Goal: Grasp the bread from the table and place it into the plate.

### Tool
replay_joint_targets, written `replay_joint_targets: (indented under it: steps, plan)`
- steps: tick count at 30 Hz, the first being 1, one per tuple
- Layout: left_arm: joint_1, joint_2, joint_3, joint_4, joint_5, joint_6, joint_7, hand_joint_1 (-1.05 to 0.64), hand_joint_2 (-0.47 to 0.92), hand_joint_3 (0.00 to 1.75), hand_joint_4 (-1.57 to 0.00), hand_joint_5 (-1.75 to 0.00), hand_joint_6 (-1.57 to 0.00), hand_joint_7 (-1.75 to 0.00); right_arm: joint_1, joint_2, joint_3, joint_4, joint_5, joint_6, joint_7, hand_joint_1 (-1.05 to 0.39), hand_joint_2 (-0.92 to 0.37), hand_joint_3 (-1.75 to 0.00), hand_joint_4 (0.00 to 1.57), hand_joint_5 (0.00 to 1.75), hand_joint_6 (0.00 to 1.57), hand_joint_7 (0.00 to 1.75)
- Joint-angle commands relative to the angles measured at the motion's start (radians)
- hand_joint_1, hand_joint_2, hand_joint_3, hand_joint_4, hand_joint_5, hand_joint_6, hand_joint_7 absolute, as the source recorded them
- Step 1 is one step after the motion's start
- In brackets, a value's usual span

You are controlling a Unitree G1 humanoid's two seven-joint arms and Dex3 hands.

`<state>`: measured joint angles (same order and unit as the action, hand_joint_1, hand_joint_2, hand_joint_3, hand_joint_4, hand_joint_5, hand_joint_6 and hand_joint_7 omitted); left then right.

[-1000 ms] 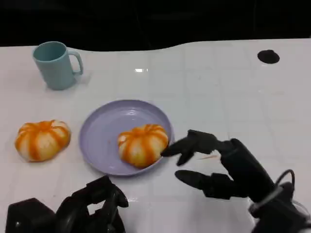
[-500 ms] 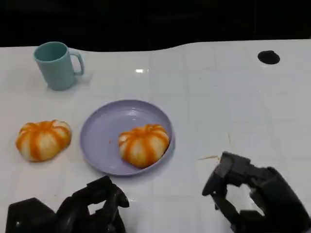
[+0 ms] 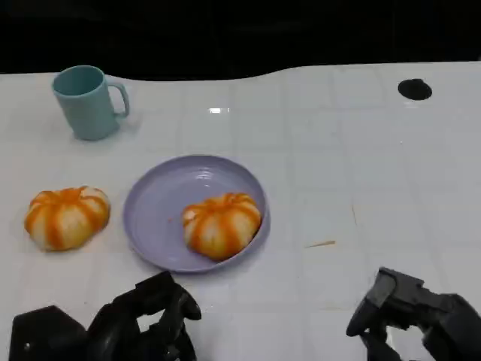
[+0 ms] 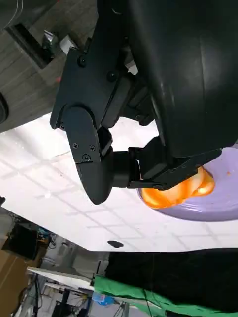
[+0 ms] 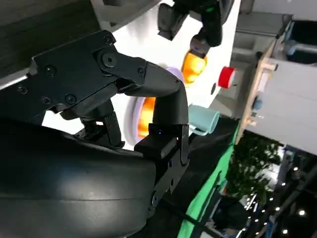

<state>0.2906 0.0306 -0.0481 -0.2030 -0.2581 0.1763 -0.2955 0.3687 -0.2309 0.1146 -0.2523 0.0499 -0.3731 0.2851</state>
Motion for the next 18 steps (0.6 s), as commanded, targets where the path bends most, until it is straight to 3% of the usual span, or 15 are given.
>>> replay_joint_targets:
  steps: [1,5,18]
  plan:
    - [0.011,0.01,0.012,-0.007,-0.008,0.002,0.003,-0.69,0.91,0.6,-0.85,-1.75,-0.68,-1.52,0.032,-0.007,-0.023,-0.023,0.001,0.009,-0.004,-0.44,-0.81,-0.69,0.65,1.75,0.6,1.49]
    - [0.011,0.013,0.014,-0.006,-0.005,-0.004,0.001,-0.69,0.92,0.59,-0.84,-1.75,-0.68,-1.52,0.036,-0.001,-0.033,-0.008,-0.026,-0.012,-0.019,-0.44,-0.91,-0.52,0.64,1.74,0.65,1.38]
    - [0.007,0.027,0.021,0.016,-0.01,-0.022,-0.017,-0.68,0.92,0.59,-0.83,-1.75,-0.67,-1.52,0.026,0.049,-0.036,0.071,-0.056,-0.064,-0.062,-0.46,-0.92,-0.49,0.67,1.75,0.63,1.47]
